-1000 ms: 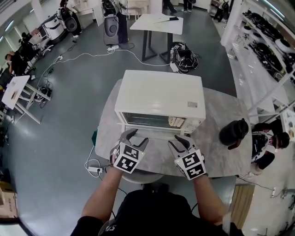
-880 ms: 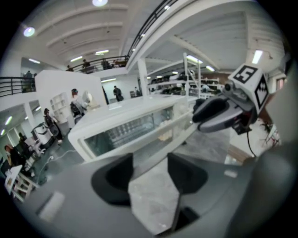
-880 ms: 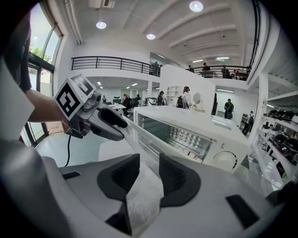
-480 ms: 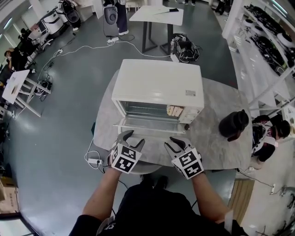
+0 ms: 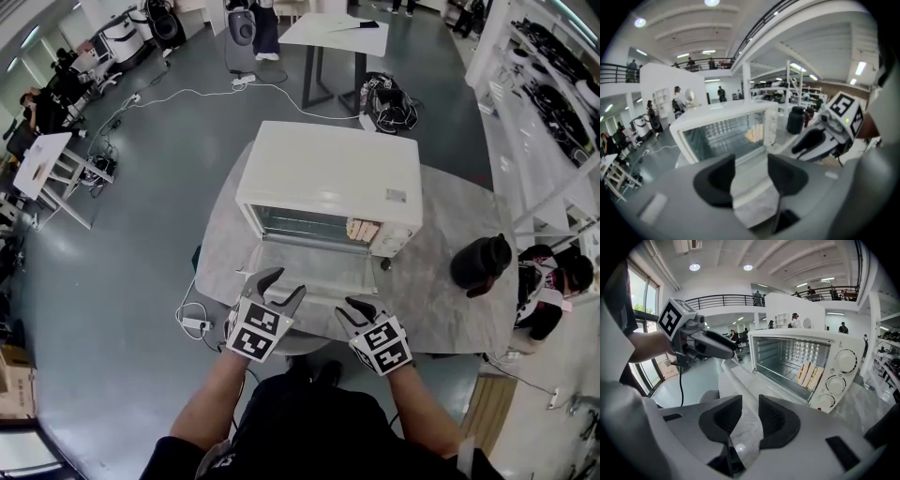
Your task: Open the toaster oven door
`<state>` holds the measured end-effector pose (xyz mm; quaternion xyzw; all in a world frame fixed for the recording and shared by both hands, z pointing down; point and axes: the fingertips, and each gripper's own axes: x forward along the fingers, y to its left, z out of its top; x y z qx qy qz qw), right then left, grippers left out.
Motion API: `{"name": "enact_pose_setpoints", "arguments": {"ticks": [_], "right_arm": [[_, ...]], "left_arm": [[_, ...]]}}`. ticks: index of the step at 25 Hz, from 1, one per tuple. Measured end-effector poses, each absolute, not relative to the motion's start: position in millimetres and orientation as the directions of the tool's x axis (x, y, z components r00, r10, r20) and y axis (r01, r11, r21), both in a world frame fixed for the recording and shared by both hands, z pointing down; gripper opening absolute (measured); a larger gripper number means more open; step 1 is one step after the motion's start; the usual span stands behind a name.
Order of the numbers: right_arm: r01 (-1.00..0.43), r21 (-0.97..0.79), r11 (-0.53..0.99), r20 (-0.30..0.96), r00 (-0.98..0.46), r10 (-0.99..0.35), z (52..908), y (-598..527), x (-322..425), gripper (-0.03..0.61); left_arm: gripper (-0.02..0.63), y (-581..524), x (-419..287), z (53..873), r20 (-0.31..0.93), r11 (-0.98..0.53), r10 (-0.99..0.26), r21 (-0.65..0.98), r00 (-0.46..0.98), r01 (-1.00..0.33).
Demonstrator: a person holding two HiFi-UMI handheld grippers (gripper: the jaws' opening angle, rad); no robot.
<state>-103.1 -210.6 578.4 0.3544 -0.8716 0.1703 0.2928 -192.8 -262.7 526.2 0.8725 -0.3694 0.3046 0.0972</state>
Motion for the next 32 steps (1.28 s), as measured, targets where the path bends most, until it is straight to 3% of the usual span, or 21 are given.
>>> {"name": "enact_pose_setpoints", "arguments": {"ticks": [12,16,19,26,32], "right_arm": [[-0.706,-0.102,0.701,0.684,-0.562,-0.466,594.7,-198.6,-108.2,0.129],[-0.693,-0.11,0.713,0.636,-0.6,-0.484,579.9,-196.6,-115.0,0.126],[-0.7,-0.111,0.706,0.606,-0.61,-0.51,571.8,-203.3,-118.4,0.11],[-0.741,-0.122,0.66,0.685,-0.544,-0.485,603.1,-204.4,-111.6,0.052],[-0.757,-0.165,0.633,0.71,-0.536,-0.457,624.8,-197.3,-112.5,0.049]], "left_arm": [[0.217,-259.9,-195.3,573.6,0.676,-0.685,-0.486,0.099,0.554,-0.721],[0.218,-253.1,-194.5,582.2,0.681,-0.694,-0.462,0.121,0.568,-0.71],[0.218,-249.6,-196.4,587.8,0.684,-0.696,-0.456,0.124,0.569,-0.708],[0.219,-236.9,-198.6,608.8,0.713,-0.705,-0.408,0.15,0.57,-0.693],[0.218,-226.9,-200.8,627.4,0.729,-0.698,-0.374,0.185,0.573,-0.691]]}}
